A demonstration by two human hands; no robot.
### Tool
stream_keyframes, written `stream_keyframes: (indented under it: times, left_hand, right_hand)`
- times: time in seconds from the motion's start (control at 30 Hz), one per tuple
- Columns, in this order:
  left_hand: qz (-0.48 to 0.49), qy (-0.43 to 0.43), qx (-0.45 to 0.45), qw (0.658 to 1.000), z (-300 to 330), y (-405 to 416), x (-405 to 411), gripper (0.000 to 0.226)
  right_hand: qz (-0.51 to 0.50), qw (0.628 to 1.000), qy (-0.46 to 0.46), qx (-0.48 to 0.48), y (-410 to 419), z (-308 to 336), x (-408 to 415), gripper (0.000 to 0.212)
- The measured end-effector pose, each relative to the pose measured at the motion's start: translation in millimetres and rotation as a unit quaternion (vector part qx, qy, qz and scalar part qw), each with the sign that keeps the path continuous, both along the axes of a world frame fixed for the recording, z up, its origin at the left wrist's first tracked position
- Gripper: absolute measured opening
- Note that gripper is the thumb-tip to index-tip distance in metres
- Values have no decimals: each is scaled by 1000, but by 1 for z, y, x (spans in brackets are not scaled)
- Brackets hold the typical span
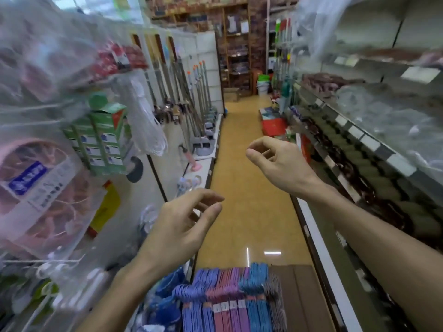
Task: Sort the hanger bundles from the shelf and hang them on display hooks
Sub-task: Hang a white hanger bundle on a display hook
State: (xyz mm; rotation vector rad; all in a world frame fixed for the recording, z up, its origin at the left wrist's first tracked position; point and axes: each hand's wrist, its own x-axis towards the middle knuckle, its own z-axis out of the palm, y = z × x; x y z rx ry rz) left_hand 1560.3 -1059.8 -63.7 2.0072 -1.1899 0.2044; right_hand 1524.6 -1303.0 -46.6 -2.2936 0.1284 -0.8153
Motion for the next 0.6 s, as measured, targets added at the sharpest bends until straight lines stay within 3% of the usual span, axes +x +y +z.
stream_keyframes:
  times: [0.13,0.4,0.6]
  left_hand:
    - [-8,84,12,996,-86,-28,36,27]
    - [7,187,72,980,-326,-83,54,16]
    - [16,274,22,961,-498,-122,54,13]
  right_hand:
    - [-40,998,25,35,-32,-86,27,23]
    - [-54,992,97,60,-84,-330,52,22]
    - [-69,989,113,68,-124,-494,53,22]
